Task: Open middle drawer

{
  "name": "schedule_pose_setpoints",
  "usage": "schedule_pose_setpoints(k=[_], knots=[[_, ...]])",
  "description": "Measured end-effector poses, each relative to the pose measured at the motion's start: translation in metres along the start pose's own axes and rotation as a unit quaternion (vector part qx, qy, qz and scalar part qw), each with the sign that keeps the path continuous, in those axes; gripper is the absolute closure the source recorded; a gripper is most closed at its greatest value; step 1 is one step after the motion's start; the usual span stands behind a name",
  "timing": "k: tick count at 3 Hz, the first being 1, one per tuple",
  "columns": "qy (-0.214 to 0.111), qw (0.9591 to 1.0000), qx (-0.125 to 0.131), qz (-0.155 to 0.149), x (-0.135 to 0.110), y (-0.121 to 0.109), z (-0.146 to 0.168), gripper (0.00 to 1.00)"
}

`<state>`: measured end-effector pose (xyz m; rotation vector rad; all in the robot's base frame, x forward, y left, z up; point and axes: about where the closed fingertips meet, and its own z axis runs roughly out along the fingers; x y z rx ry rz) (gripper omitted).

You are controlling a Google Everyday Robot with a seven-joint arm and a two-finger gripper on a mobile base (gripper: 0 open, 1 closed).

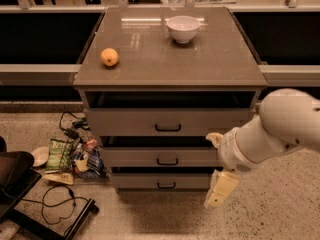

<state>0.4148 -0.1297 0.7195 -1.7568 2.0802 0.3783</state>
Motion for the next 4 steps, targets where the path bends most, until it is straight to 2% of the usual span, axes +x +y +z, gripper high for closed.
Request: schedule_pose_setpoints(k=[1, 2, 3, 4], knots=[[-0.003, 0.9998, 0.012, -0.013, 0.006, -0.011, 0.046, 0.00], [-0.003, 0.9998, 0.012, -0.013, 0.006, -0.011, 0.046, 0.00], [0.031, 0.9991, -0.001, -0.027, 0.018, -0.004, 0.091, 0.00], [0.075, 0.9953, -0.020, -0.058, 0.053, -0.002, 0.180, 0.00]])
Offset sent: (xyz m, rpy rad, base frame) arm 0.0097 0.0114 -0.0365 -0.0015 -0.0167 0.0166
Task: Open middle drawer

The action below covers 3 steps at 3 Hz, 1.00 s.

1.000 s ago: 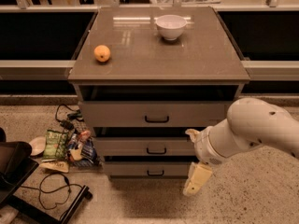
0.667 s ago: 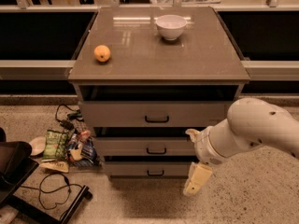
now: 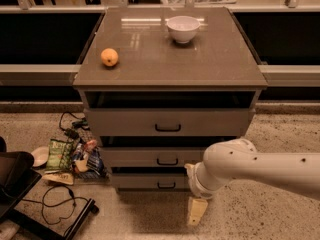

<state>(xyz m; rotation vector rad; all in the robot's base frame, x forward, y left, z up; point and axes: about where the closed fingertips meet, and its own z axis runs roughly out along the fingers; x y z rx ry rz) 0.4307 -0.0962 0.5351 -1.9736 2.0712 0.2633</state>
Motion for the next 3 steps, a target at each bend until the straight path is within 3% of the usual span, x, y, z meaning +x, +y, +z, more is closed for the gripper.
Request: schedule_pose_setpoints(k=[1, 2, 3], knots=[[0.029, 0.9993, 0.018, -0.011, 0.018, -0.011, 0.043, 0.00], [0.052, 0.9977, 0.038, -0.019, 0.039, -0.037, 0.062, 0.00], [0.080, 0.9943, 0.067, -0.022, 0.057, -0.082, 0.060, 0.00]])
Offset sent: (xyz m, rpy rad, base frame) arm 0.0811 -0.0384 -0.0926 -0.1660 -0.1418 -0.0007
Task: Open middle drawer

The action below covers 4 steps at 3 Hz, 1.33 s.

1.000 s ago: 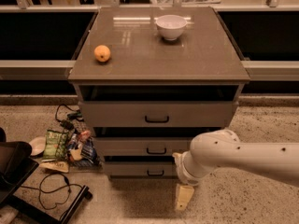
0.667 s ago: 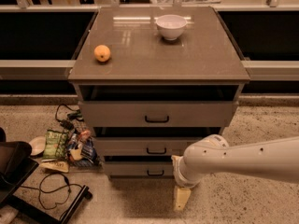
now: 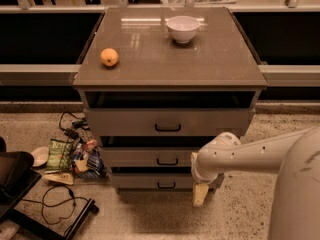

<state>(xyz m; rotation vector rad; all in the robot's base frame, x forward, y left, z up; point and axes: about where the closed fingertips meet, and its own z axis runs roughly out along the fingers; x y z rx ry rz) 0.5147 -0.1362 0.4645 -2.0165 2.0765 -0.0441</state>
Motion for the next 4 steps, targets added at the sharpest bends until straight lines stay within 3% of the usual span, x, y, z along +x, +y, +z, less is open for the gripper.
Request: schedule_pose_setpoints(k=[1, 2, 4], knots=[[0.021, 0.9997, 0.014, -0.003, 0.008, -0.028, 0.004, 0.00], [0.022, 0.9997, 0.013, 0.002, 0.008, -0.026, 0.006, 0.00], [0.066, 0.9966, 0.046, 0.013, 0.023, -0.058, 0.022, 0.00]])
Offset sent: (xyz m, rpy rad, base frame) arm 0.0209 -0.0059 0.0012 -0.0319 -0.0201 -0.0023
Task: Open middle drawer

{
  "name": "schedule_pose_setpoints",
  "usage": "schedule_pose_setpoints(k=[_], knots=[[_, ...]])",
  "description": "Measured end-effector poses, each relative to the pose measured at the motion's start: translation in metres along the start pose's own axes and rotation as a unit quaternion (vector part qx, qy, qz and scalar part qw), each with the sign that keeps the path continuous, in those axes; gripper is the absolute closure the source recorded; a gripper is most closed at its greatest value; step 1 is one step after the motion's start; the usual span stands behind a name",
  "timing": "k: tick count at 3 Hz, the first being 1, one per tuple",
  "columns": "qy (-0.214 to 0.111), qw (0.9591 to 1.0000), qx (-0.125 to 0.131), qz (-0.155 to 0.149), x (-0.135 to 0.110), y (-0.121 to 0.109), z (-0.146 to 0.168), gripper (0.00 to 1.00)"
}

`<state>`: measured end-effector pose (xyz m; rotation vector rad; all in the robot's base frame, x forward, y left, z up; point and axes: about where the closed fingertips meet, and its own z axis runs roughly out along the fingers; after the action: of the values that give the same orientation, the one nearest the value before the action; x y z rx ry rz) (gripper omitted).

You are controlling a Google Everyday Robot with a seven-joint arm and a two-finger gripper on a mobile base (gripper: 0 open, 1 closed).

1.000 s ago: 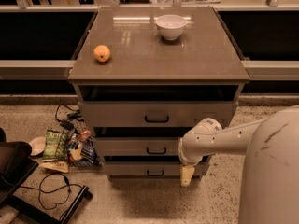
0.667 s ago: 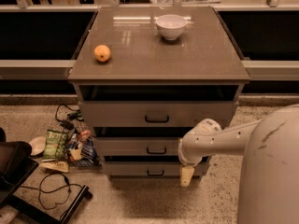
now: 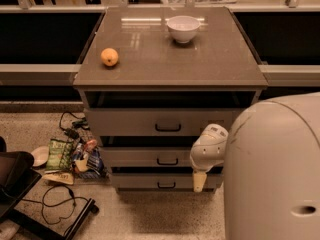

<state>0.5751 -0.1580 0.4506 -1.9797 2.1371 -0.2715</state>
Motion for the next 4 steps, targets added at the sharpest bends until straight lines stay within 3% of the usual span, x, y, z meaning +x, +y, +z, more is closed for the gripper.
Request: schedule_pose_setpoints(k=[2, 3, 4], knots=[[-0.005, 0.9994, 0.018, 0.028, 0.001, -0.029, 0.035, 0.00], [-0.010, 0.9989, 0.015, 0.043, -0.001, -0.033, 0.056, 0.19], [-0.003, 0.9977, 0.017, 0.065, 0.015, -0.027, 0.052, 0.42]])
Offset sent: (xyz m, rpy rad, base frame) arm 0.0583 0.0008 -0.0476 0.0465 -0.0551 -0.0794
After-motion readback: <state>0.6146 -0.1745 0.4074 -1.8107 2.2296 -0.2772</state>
